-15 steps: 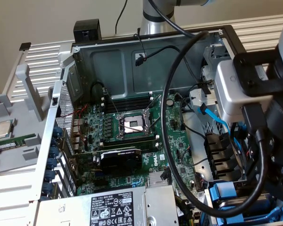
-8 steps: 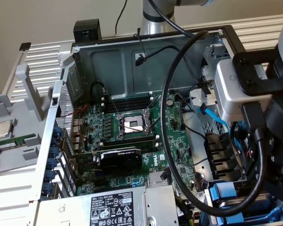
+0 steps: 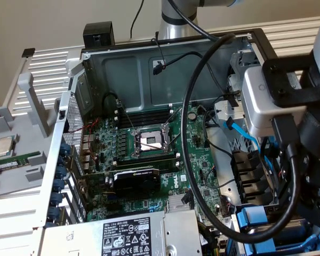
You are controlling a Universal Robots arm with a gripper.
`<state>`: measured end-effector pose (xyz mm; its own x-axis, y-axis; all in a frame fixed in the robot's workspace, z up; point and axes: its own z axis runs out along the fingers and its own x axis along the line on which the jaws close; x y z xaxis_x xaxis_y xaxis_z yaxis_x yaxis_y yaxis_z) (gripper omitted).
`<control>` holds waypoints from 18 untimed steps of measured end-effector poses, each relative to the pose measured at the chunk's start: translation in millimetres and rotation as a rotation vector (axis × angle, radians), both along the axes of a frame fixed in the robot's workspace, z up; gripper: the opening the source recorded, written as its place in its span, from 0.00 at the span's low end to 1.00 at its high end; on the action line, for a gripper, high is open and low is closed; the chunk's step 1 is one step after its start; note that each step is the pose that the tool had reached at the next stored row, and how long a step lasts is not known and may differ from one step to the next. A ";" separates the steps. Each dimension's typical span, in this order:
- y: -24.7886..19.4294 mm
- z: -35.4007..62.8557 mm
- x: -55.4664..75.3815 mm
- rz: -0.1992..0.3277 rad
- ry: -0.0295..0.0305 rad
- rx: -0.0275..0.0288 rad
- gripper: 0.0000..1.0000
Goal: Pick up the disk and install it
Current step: 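Insert the first disk wire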
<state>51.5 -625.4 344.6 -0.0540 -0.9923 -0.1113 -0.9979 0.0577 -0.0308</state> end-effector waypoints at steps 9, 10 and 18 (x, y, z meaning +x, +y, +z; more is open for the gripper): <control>2.9 -0.1 -0.1 0.000 -0.0003 -0.0075 0.16; 3.0 -0.1 -0.1 0.000 -0.0005 -0.0082 0.16; 2.6 -0.1 -0.1 -0.005 -0.0010 -0.0123 0.16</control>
